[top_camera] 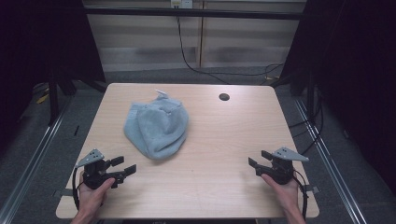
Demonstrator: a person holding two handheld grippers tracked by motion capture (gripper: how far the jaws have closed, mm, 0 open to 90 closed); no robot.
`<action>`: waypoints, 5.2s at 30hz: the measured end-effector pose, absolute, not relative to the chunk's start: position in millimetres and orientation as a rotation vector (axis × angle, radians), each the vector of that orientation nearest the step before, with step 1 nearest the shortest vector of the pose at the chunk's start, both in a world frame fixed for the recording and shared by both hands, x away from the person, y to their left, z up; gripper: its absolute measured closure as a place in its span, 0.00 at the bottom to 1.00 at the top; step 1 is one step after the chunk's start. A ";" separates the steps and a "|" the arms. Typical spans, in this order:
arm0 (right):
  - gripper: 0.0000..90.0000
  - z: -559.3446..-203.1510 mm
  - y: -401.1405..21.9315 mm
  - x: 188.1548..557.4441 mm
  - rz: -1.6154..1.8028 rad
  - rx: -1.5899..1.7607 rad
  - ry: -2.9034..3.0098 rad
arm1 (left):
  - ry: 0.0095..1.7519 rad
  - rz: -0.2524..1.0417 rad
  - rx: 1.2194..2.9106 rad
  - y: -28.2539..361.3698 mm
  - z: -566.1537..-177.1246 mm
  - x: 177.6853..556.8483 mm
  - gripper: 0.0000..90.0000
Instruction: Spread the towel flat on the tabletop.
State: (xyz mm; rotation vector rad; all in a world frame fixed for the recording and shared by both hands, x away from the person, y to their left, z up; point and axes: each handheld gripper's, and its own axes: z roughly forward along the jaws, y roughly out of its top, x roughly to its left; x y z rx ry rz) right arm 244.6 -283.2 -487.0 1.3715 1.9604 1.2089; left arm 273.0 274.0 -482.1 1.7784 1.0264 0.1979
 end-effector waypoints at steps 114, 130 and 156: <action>0.42 -476.5 -72.7 365.2 1.352 1.045 2.572 | 0.709 -0.001 2.090 166.3 -503.8 330.6 0.72; 0.74 -496.2 -70.0 355.7 1.226 1.013 2.636 | 0.702 -0.035 2.086 171.8 -502.4 326.9 0.85; 0.96 -351.2 -219.3 377.8 1.305 1.238 1.909 | 0.839 0.263 1.695 249.7 -393.4 358.4 0.93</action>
